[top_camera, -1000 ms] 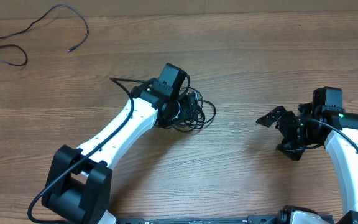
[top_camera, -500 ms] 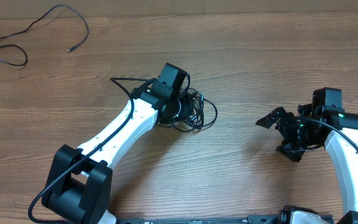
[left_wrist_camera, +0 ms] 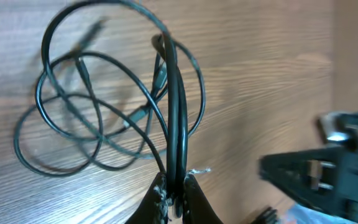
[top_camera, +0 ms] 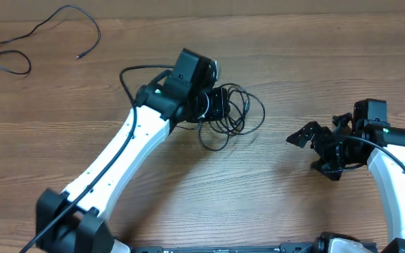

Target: Untangle cables

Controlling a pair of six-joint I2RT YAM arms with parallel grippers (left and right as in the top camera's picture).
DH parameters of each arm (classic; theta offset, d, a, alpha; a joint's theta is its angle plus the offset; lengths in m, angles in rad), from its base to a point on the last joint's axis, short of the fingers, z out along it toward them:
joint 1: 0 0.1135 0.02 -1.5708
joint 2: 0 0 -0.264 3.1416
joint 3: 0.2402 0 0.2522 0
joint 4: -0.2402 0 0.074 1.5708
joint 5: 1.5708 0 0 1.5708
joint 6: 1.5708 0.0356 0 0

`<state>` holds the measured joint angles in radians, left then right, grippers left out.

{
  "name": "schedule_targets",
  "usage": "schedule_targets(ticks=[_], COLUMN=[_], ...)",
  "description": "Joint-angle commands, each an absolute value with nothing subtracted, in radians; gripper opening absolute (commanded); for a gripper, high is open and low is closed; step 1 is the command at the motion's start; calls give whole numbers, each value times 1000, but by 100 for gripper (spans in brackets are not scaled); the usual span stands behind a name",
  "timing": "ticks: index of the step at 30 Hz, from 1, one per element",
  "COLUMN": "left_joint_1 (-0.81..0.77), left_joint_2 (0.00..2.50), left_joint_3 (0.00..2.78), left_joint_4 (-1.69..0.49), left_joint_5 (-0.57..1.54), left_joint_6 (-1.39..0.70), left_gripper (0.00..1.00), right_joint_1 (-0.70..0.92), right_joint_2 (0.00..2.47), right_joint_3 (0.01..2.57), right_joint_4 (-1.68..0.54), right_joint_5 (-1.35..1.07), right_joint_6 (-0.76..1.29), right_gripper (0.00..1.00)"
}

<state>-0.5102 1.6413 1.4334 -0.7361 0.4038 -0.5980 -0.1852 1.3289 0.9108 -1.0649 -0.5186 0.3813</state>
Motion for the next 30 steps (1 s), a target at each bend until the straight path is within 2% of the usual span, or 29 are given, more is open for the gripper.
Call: schedule_targets(ticks=[1,10,14,16,21,25,30], left_joint_1=[-511,-511,-511,-511,-511,-512,-512], left_joint_2=[1553,1490,1490,1491,1492,1492,1492], left_joint_3=[1478,1478,1477,1477,1477,1477,1477], left_joint_4=[-735,-741,-753,-767,-767,-728,-693], left_joint_5=[439,437,353,341,506,722,830], left_joint_6=[-582,-603,-607,-610,-610,-636,-649], left_gripper=[4,4,4,4,4,4,4], right_joint_1=[-184,-184,-184,-184,-184,-168,-125], right_joint_2=[1326,1326,1326,1326,1326,1326,1326], right_joint_3=[933,933,933,933,933,933,933], right_joint_4=[-1059,-1059,-1050,-1039,-955,-908,-872], right_joint_5=[-572,-619,-920,-1020,-1186,-1154,-889], right_joint_6=[336,335,158,133,133,157,301], right_gripper=[100,100,100,100,100,100,100])
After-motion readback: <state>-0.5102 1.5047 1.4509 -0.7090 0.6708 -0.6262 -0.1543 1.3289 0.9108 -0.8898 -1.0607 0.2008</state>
